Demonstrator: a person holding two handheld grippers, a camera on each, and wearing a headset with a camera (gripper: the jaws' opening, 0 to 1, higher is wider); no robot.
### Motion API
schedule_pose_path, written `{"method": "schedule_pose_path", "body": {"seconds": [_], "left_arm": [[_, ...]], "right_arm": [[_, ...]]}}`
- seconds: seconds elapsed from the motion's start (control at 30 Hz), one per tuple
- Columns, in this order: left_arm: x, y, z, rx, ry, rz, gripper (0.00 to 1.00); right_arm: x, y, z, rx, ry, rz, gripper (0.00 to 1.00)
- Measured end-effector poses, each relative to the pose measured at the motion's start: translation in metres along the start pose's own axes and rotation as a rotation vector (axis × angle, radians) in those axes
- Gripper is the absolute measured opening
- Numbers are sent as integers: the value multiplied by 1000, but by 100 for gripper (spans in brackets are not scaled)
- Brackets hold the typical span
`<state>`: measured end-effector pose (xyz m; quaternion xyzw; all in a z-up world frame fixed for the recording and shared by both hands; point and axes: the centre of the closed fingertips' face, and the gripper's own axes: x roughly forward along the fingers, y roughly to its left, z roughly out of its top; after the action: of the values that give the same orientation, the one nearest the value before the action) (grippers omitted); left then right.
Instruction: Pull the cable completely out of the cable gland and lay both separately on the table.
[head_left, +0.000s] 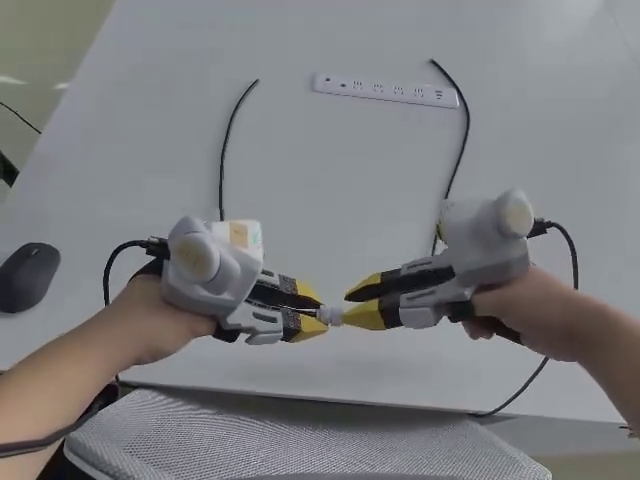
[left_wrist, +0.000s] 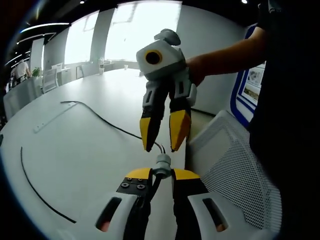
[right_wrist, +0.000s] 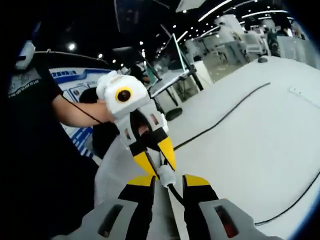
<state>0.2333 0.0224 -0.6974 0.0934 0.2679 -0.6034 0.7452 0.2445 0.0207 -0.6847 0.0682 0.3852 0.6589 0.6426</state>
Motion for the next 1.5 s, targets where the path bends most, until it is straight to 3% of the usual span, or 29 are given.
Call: {"method": "schedule_pose_path", "body": {"seconds": [0.07, 0.13, 0.27, 0.37, 0.63, 0.8, 1.0, 1.17, 1.23, 1.37, 1.5], "left_arm": [[0, 0, 3, 6, -2, 2, 15], [-1, 0, 8, 35, -9, 10, 15], [-1, 1, 11, 53, -2, 19, 15], [-1, 1, 14, 61, -5, 23, 15], [5, 2, 18, 76, 5, 30, 15], [8, 1, 18, 82, 17, 29, 15], [10, 1, 17, 76, 33, 27, 15], [9, 1, 15, 53, 38, 25, 15], [10, 1, 14, 32, 37, 19, 15], [9, 1, 15, -2, 25, 17, 15], [8, 0, 16, -35, 12, 4, 15]], "right_arm": [[0, 1, -1, 84, -6, 41, 20], [-1, 3, -1, 91, -6, 80, 21], [-2, 3, -3, 121, 1, 107, 17], [-3, 11, -1, 168, -10, 166, 12], [-3, 11, -1, 180, -11, 192, 9], [-4, 11, -6, 191, 20, 203, 9], [-4, 11, -8, 111, 51, 199, 8], [-4, 11, -8, -18, 94, 158, 6], [-4, 12, -9, -121, 114, 133, 6], [-5, 11, -9, -257, 119, 91, 6], [-5, 7, -10, -418, 116, 15, 7]]}}
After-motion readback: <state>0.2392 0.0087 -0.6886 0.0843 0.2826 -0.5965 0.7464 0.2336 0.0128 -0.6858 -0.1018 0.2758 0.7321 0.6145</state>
